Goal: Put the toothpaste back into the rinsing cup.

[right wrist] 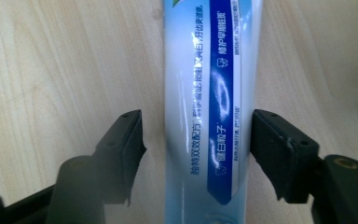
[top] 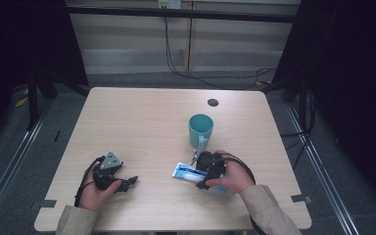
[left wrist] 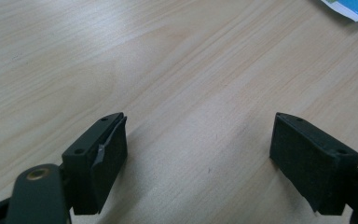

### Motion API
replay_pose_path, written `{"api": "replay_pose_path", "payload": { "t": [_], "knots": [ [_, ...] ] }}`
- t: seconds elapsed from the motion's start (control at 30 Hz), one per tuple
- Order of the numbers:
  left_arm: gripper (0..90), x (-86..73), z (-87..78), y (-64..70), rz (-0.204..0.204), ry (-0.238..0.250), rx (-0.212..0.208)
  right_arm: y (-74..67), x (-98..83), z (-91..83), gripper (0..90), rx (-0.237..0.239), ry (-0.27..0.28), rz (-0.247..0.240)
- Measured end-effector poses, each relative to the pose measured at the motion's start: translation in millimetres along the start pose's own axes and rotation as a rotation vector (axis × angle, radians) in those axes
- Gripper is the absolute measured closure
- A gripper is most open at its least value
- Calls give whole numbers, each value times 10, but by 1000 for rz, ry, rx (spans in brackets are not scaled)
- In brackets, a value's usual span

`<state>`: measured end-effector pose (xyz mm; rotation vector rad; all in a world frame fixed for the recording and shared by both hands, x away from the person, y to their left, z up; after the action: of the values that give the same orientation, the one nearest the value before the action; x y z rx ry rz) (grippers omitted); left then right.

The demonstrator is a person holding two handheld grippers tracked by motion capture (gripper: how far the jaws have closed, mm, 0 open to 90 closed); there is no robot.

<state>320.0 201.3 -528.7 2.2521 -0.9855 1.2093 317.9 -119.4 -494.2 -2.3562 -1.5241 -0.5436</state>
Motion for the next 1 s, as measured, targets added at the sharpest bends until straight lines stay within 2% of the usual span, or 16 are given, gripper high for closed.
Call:
{"api": "replay_pose_path", "payload": {
  "t": [0.37,0.43,0.57,0.67,0.7,0.73,0.77,0.9,1.0],
  "knots": [
    [188,0,1,1,-1,1,0,34,20,76,412,-1,-46,-8],
    [188,0,0,1,-1,1,1,45,34,83,441,-1,-39,3],
    [188,0,0,0,0,1,1,70,64,86,479,5,-71,-3],
    [188,0,0,0,0,0,1,68,96,85,544,-4,-102,14],
    [188,0,0,0,1,0,1,85,94,77,591,7,-96,19],
    [188,0,0,0,0,0,0,85,94,77,591,7,-96,19],
    [188,0,0,0,0,0,0,106,80,45,670,22,-76,34],
    [187,0,0,0,0,0,0,114,59,10,720,32,-46,34],
    [188,0,0,0,0,0,1,104,43,-11,735,26,-29,56]
  ]
}}
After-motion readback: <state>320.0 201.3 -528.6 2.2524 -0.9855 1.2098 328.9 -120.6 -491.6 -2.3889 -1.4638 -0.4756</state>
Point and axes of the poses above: each handheld gripper's, and its own axes: z roughly forward along the jaws, x roughly out of its top, y roughly to its right, the point moved 3 cm from there along z, roughly forward along the jaws, and after that the axes turned 10 degrees about y, right-handed, at the moved point
